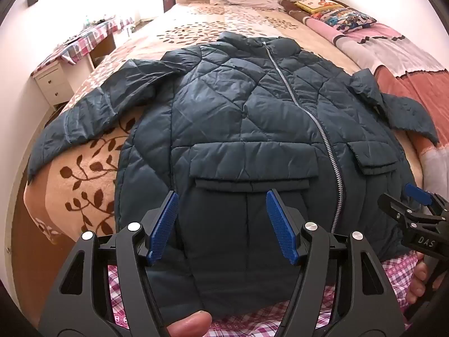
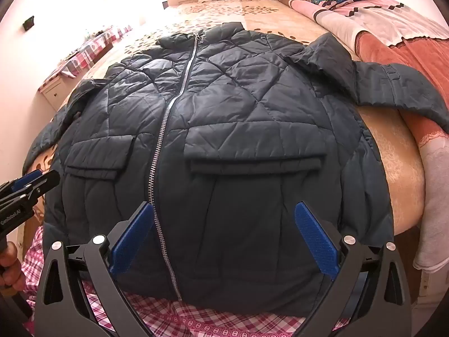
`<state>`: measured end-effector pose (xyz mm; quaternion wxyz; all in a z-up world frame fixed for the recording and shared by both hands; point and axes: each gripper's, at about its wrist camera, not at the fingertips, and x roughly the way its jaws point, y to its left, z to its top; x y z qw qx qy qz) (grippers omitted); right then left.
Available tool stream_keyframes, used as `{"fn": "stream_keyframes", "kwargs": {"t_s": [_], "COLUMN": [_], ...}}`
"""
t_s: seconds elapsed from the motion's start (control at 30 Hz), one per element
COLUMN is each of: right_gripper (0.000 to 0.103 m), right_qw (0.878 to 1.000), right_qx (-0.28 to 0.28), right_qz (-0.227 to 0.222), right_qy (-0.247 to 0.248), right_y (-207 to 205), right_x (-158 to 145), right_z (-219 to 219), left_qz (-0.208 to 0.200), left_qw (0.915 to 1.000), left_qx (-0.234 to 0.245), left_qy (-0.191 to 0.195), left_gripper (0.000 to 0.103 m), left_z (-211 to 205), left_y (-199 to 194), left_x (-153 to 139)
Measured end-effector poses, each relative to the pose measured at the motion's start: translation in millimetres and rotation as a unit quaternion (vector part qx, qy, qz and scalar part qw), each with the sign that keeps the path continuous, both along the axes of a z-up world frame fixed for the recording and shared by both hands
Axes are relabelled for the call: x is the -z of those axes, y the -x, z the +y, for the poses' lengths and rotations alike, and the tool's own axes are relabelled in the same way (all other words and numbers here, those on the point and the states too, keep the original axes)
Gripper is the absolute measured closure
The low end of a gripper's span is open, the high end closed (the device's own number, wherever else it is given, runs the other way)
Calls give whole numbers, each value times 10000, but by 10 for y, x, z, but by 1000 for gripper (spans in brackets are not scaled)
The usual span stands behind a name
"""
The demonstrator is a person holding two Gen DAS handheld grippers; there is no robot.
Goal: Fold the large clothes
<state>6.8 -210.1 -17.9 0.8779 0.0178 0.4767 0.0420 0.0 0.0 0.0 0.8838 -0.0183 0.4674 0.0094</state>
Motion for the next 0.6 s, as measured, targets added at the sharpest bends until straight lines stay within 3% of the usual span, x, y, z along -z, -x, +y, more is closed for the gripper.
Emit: {"fn": "stream_keyframes", "kwargs": {"t_s": [0.6], "right_gripper": [6], "right_qw": [10000], "right_qx": [4], "right_qz": [20], "right_qy": [9], "right_y": [-1], "right_x": [0], "right_z": [-4], "left_qz": [4], "left_qw": [10000], "left_qx": [4], "left_qy": [36], "left_gripper": [38], "left_z": [3], "left_y": [0], "left_x": [-1]}}
